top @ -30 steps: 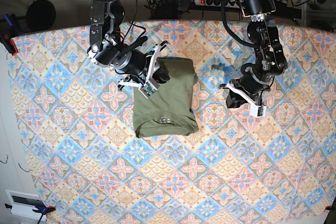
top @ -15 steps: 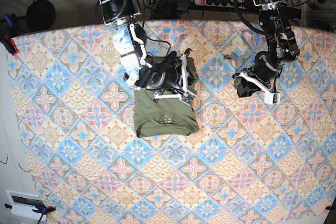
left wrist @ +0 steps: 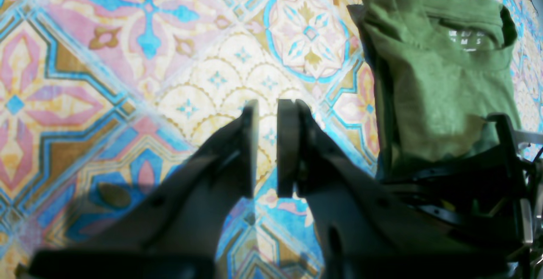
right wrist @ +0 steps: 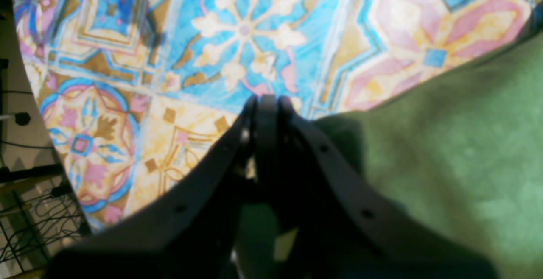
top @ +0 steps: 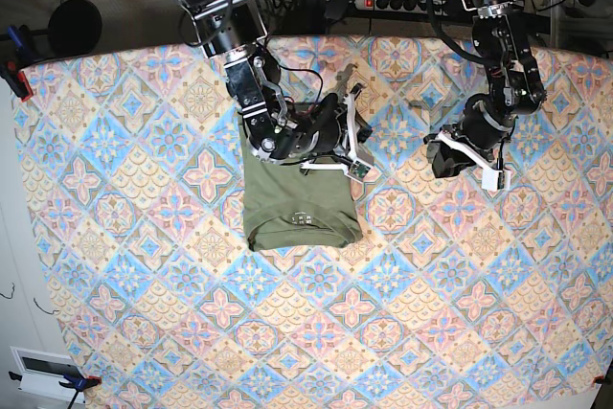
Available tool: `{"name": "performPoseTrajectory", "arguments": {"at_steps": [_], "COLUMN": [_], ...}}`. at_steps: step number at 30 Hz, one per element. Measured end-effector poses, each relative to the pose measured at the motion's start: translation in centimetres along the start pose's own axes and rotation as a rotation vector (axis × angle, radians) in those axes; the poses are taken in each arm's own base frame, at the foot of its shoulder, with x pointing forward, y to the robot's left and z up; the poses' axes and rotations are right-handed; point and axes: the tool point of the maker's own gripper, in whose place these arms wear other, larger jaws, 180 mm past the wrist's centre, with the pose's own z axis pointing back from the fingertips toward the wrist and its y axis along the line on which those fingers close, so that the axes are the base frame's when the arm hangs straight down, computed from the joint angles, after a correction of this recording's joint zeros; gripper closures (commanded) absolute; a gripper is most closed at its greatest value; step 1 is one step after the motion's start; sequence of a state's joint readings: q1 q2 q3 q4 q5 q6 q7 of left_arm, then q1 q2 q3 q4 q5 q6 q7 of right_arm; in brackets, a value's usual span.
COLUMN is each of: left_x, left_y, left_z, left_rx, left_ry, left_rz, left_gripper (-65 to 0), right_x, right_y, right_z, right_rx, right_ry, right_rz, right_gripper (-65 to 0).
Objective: Layout the t-shirt on the table in an organized manner, then fold the t-shirt properly
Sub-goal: 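Slide the folded shirt with the right gripper and release it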
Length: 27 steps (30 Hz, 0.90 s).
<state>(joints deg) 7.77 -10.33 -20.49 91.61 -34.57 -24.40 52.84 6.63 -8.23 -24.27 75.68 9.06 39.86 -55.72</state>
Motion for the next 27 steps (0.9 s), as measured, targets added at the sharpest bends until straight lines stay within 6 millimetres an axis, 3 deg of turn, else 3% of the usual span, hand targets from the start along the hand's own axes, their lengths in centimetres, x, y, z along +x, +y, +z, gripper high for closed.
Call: {"name": "performPoseTrajectory", "arguments": {"at_steps": [9,27], "left_x": [-0.4,-0.1], "left_y": [0.1,-0.6], "left_z": [0.1,0.2], "left_rx": [0.001,-0.038], "left_ry": [0.005,-0.017], "left_rz": [0.004,0.040], "left_gripper": [-6.7,-6.7], "right_x": [-3.0,-8.6], "right_y": [-6.9,-14.5], "right_z": [4.0,11.1], "right_rx": [-0.138,-0.328], "right_ry": [-0.069,-0.051], "right_rz": [-0.170,-0.213], "right_gripper": [-0.7,-0.7]}}
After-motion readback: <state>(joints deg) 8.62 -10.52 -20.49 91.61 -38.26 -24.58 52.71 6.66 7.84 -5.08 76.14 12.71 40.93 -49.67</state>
